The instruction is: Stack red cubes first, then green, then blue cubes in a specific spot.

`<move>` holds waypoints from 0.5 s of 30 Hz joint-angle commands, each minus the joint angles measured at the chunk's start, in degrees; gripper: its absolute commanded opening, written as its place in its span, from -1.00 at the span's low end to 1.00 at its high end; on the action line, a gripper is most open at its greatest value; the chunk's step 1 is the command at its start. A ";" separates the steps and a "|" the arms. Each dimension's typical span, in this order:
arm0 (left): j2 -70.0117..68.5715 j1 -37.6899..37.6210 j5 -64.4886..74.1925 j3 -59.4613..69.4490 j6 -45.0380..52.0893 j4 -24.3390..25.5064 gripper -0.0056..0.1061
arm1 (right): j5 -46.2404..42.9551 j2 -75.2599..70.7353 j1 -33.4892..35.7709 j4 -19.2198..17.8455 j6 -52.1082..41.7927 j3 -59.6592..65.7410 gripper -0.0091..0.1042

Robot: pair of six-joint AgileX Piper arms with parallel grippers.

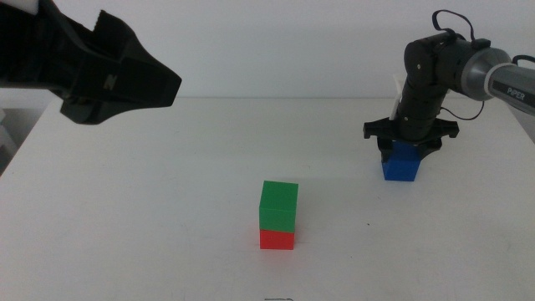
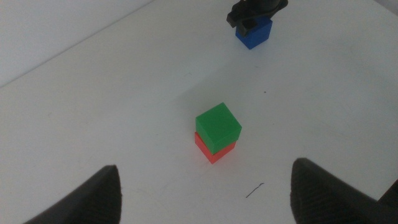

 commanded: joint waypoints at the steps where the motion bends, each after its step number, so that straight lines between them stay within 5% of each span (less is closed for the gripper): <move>1: -0.78 -0.12 -3.19 -1.49 -0.31 -0.87 0.76 | 0.59 -5.61 -0.36 -1.29 -1.29 -1.57 -0.86; 9: -0.78 -0.12 -3.19 -1.49 -0.31 -0.87 0.76 | 0.62 -22.80 1.01 -2.28 0.55 11.48 -0.86; 15: -0.78 -0.12 -3.19 -1.49 -0.31 -0.87 0.76 | 3.88 -34.54 9.56 -7.78 9.99 19.93 -0.86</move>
